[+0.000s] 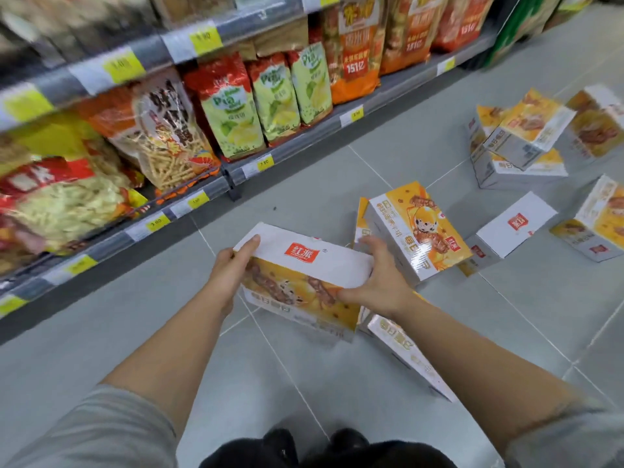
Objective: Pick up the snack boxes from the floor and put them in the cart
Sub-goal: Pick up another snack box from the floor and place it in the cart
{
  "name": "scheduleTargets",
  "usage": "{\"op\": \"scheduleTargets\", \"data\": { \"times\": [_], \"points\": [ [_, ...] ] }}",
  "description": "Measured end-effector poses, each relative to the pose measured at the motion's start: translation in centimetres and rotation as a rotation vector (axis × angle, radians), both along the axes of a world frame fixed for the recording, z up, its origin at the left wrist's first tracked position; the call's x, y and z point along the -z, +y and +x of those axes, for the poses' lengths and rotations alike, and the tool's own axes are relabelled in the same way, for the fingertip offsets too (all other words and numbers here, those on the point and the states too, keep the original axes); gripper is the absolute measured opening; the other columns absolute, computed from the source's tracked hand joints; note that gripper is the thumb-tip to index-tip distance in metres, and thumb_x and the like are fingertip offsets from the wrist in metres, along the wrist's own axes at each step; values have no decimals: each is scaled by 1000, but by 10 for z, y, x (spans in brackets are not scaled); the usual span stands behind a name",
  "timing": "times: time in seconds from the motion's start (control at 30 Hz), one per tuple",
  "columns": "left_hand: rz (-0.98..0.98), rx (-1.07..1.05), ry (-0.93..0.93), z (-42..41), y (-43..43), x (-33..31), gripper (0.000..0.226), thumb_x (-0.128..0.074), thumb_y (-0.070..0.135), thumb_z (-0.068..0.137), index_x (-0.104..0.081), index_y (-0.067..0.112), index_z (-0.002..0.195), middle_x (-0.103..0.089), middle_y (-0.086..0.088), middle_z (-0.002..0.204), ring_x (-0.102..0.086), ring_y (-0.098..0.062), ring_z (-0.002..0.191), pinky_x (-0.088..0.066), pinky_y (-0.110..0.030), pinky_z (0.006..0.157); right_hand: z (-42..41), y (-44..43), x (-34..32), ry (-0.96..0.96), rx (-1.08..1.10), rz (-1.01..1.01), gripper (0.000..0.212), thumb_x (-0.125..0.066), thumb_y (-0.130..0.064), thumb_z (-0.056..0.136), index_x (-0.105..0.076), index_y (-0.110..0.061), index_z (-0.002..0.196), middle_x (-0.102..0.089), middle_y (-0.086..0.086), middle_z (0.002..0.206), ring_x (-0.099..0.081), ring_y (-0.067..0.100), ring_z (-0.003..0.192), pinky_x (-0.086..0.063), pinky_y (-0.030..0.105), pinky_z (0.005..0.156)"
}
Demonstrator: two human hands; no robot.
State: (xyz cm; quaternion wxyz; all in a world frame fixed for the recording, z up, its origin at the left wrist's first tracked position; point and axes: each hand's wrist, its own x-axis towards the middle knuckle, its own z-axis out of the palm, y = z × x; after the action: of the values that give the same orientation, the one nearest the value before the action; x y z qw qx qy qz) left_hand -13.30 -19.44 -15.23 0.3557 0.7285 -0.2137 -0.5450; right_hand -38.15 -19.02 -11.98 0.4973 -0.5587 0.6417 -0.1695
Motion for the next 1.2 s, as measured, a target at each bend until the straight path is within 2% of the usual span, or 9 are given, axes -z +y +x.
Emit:
{"op": "scheduleTargets", "data": {
  "times": [0.13, 0.4, 0.53, 0.63, 0.77, 0.83, 0.97, 1.07, 1.2],
  "points": [
    [-69, -47, -22, 33, 5, -115, 85, -64, 60, 78, -33, 14, 142, -41, 2, 135, -43, -17, 120, -33, -38, 104, 24, -21, -101, -175, 32, -11, 88, -84, 2, 63, -28, -27, 125, -42, -12, 101, -50, 4, 91, -47, 7, 63],
    [-209, -213, -73, 86, 45, -357, 54, -72, 48, 78, -54, 24, 123, -58, 7, 116, -55, -16, 108, -44, -33, 85, 85, -45, -325, -411, 61, 21, 84, -89, -13, 59, -38, -36, 121, -45, 13, 120, -57, 22, 97, -50, 29, 67],
    [-180, -262, -28, 113, 92, -447, 90, -77, 71, 53, -52, 32, 130, -61, 4, 129, -62, -21, 112, -48, -47, 98, 107, -40, -421, -484, 36, 58, 78, -85, -21, 66, -40, -34, 128, -40, 5, 128, -56, 20, 101, -52, 36, 73],
    [-183, -253, 26, 114, 135, -507, 48, -69, 47, 81, -58, 22, 121, -69, -3, 116, -69, -19, 95, -56, -33, 74, 121, -32, -473, -540, -61, 129, 76, -86, -16, 63, -46, -36, 125, -44, 12, 133, -64, 31, 95, -55, 40, 73],
    [-155, -314, 169, 109, 186, -545, 62, -73, 51, 75, -55, 21, 126, -73, -9, 110, -70, -30, 99, -57, -44, 84, 140, -17, -524, -579, -183, 167, 74, -84, -16, 65, -46, -34, 126, -58, 10, 117, -66, 29, 81, -53, 38, 66],
    [-200, -384, 202, 107, 209, -559, 66, -73, 54, 70, -57, 21, 125, -74, -12, 108, -71, -32, 97, -58, -44, 80, 151, -8, -541, -573, -239, 163, 70, -82, -21, 64, -48, -34, 123, -57, -1, 109, -63, 32, 96, -54, 48, 82],
    [-300, -553, 214, 96, 260, -577, 25, -61, 39, 86, -68, 16, 91, -76, -7, 77, -72, -24, 67, -53, -38, 74, 175, 22, -561, -530, -341, 203, 83, -87, -34, 55, -43, -30, 125, -64, 10, 106, -65, 32, 96, -51, 52, 93],
    [-343, -686, 244, 95, 295, -582, 19, -57, 30, 90, -64, 14, 84, -74, -8, 69, -71, -25, 58, -54, -36, 67, 194, 40, -562, -446, -431, 204, 87, -87, -60, 48, -45, -32, 120, -66, 10, 113, -64, 32, 104, -48, 55, 98],
    [-411, -829, 289, 107, 349, -586, 24, -58, 35, 89, -63, 14, 98, -75, -12, 81, -73, -31, 66, -58, -44, 66, 224, 81, -558, -357, -668, 335, 104, -84, -64, 48, -44, -22, 135, -69, 9, 110, -72, 24, 85, -59, 42, 70]
  ]
}}
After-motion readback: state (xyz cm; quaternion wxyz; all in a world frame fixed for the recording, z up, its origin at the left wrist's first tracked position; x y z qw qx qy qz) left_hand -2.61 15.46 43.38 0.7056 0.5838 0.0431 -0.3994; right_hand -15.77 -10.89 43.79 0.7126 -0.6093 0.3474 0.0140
